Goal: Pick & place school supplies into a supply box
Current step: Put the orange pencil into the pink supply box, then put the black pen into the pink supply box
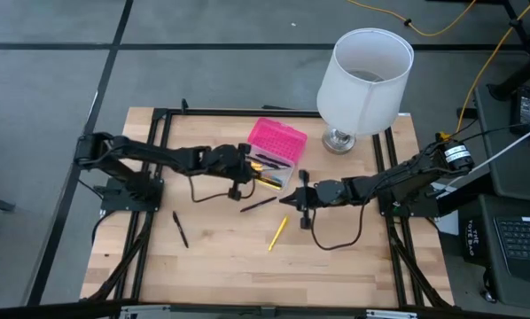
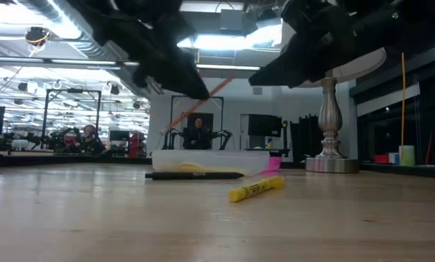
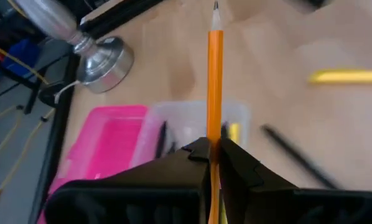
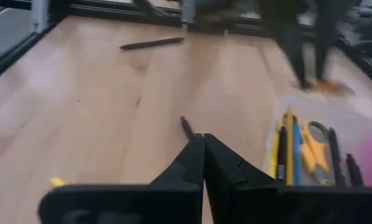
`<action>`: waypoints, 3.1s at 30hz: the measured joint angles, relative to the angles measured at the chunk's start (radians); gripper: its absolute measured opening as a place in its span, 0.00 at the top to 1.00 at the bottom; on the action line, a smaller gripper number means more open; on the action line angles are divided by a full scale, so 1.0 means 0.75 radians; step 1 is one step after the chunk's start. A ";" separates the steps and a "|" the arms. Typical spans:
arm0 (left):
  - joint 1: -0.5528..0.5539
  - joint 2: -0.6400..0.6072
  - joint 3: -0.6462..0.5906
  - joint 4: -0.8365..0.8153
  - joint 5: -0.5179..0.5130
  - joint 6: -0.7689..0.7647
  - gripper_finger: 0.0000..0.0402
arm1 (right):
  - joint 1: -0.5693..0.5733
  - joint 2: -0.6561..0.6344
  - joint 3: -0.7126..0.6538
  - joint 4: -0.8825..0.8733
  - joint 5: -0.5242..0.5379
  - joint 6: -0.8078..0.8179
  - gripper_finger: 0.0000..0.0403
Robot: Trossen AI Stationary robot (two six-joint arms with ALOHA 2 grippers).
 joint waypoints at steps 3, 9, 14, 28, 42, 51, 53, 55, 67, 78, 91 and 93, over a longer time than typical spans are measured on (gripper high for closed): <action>0.047 0.075 0.032 -0.003 -0.002 0.045 0.98 | 0.001 0.000 0.000 -0.004 -0.033 -0.019 0.98; 0.073 0.217 0.090 0.000 -0.003 0.171 0.98 | 0.000 0.000 0.000 -0.010 -0.033 -0.027 0.98; 0.072 0.315 0.111 0.019 -0.032 0.230 0.98 | 0.000 0.000 0.000 -0.020 -0.033 -0.028 0.98; 0.022 0.335 0.112 0.075 -0.222 0.290 0.89 | 0.000 0.001 0.000 -0.040 -0.032 -0.033 0.98; 0.002 0.289 0.110 0.047 -0.409 0.277 0.79 | -0.006 0.001 -0.001 -0.052 -0.031 -0.034 0.98; -0.045 0.016 0.110 -0.223 -0.490 0.119 0.83 | -0.031 0.001 -0.004 -0.060 -0.031 0.001 0.98; -0.055 -0.065 0.110 -0.322 -0.514 0.060 0.86 | -0.031 0.001 -0.004 -0.059 -0.031 0.000 0.98; -0.066 -0.146 0.110 -0.412 -0.515 -0.018 0.88 | -0.031 0.001 -0.004 -0.059 -0.031 -0.001 0.98; -0.328 -0.512 -0.021 -0.596 -0.653 -0.388 1.00 | -0.031 0.001 -0.005 -0.001 -0.021 -0.037 0.98; -0.664 -0.723 -0.393 -0.340 -0.842 -0.700 1.00 | -0.031 0.002 0.049 0.106 -0.053 -0.027 0.94; -0.805 -0.750 -0.648 0.079 -0.862 -0.687 1.00 | -0.040 0.153 0.443 -0.462 -0.092 -0.116 0.95; -0.805 -0.750 -0.649 0.078 -0.862 -0.692 0.99 | -0.044 0.186 0.512 -0.584 -0.091 -0.130 0.94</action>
